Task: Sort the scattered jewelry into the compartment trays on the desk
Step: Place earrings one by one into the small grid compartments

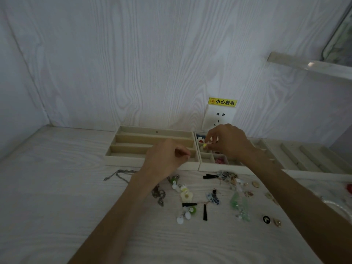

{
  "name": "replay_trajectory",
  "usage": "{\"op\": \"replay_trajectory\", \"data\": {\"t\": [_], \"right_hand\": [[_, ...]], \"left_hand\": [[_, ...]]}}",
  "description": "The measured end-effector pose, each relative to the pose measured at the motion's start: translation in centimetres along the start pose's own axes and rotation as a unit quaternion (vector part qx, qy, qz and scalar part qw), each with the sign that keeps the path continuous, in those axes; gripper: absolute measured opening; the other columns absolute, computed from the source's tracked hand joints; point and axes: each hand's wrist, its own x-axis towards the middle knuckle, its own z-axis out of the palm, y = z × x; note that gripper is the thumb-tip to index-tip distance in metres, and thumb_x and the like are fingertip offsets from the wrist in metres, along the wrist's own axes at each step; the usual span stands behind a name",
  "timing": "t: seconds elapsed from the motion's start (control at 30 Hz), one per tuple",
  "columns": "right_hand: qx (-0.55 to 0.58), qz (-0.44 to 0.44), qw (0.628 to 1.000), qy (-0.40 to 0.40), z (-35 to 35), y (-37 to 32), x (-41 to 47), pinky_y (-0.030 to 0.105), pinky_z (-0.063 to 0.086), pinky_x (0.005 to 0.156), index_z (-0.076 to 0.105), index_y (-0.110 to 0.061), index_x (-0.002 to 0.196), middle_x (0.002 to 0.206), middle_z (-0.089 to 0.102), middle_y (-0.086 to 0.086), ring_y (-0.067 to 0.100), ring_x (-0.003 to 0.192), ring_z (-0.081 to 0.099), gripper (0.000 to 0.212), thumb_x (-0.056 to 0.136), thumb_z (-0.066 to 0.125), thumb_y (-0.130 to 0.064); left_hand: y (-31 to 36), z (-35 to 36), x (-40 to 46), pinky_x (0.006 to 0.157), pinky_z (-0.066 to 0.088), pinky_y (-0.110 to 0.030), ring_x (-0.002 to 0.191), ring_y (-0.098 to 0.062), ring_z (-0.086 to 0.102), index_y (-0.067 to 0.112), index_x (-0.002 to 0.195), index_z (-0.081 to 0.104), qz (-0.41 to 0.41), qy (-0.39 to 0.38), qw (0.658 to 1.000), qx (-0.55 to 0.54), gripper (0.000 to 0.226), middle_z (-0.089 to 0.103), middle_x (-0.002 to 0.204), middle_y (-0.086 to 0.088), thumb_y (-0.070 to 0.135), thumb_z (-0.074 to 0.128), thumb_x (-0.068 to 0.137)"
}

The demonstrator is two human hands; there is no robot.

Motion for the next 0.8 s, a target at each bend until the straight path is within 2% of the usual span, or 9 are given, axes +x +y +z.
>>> {"op": "replay_trajectory", "data": {"t": [0.17,0.3,0.4,0.5,0.63,0.73,0.8], "right_hand": [[0.000,-0.010,1.000,0.001,0.3,-0.1,-0.1,0.023,0.039,0.064,0.072,-0.029,0.093,0.087,0.067,-0.006,0.010,0.076,0.060,0.014,0.079,0.071,-0.034],[0.078,0.006,0.997,0.027,-0.5,-0.3,-0.6,0.024,0.041,0.066,0.073,-0.027,0.094,0.082,0.065,-0.008,0.004,0.068,0.054,0.017,0.078,0.073,-0.034],[0.132,-0.009,0.990,0.043,-1.7,-1.5,-2.8,0.019,0.038,0.061,0.073,-0.031,0.088,0.072,0.061,-0.015,-0.004,0.060,0.049,0.010,0.078,0.073,-0.032],[0.161,-0.043,0.986,-0.026,-2.2,-4.0,-6.6,0.012,0.041,0.059,0.073,-0.035,0.084,0.071,0.063,-0.017,-0.005,0.060,0.052,0.009,0.077,0.071,-0.040],[0.160,-0.066,0.980,-0.103,-0.6,-6.1,-9.3,0.010,0.033,0.057,0.071,-0.038,0.093,0.081,0.064,-0.017,-0.004,0.064,0.052,0.024,0.075,0.068,-0.053],[0.164,-0.059,0.979,-0.108,0.5,-6.7,-9.8,0.015,0.038,0.057,0.070,-0.037,0.096,0.084,0.063,-0.015,-0.002,0.066,0.051,0.024,0.075,0.070,-0.049],[0.198,-0.050,0.973,-0.110,1.0,-6.8,-9.9,0.014,0.043,0.060,0.071,-0.030,0.095,0.082,0.064,-0.013,0.000,0.067,0.055,0.024,0.074,0.075,-0.041]], "left_hand": [[-0.1,-0.1,-0.1,0.079,0.055,-0.033,0.084,-0.002,0.063,0.034,0.096,0.074,-0.007,-0.007,1.000,-0.007,0.019,0.071,0.092,0.016,0.045,0.064,0.083],[-0.1,-0.7,0.0,0.084,0.053,-0.034,0.089,-0.004,0.063,0.032,0.098,0.074,-0.013,-0.026,0.999,-0.019,0.022,0.071,0.095,0.015,0.045,0.062,0.085],[-0.4,-1.4,-0.1,0.087,0.052,-0.033,0.091,-0.003,0.063,0.033,0.101,0.072,-0.015,-0.029,0.999,-0.014,0.024,0.070,0.099,0.015,0.047,0.060,0.086],[-0.9,-2.2,-0.1,0.083,0.051,-0.029,0.089,0.001,0.062,0.036,0.099,0.071,-0.016,-0.012,1.000,-0.004,0.024,0.070,0.097,0.017,0.051,0.058,0.085],[-1.1,-2.6,-0.4,0.080,0.051,-0.024,0.086,0.004,0.062,0.037,0.092,0.072,-0.019,-0.024,0.999,-0.015,0.021,0.070,0.091,0.020,0.051,0.060,0.084],[-0.9,-2.6,-0.7,0.078,0.050,-0.021,0.082,0.006,0.061,0.034,0.091,0.074,-0.010,-0.050,0.999,-0.018,0.020,0.069,0.086,0.021,0.049,0.064,0.082],[-0.9,-2.6,-0.8,0.078,0.050,-0.021,0.082,0.006,0.061,0.033,0.091,0.074,0.000,-0.056,0.998,-0.028,0.017,0.069,0.086,0.020,0.045,0.067,0.081]]}}
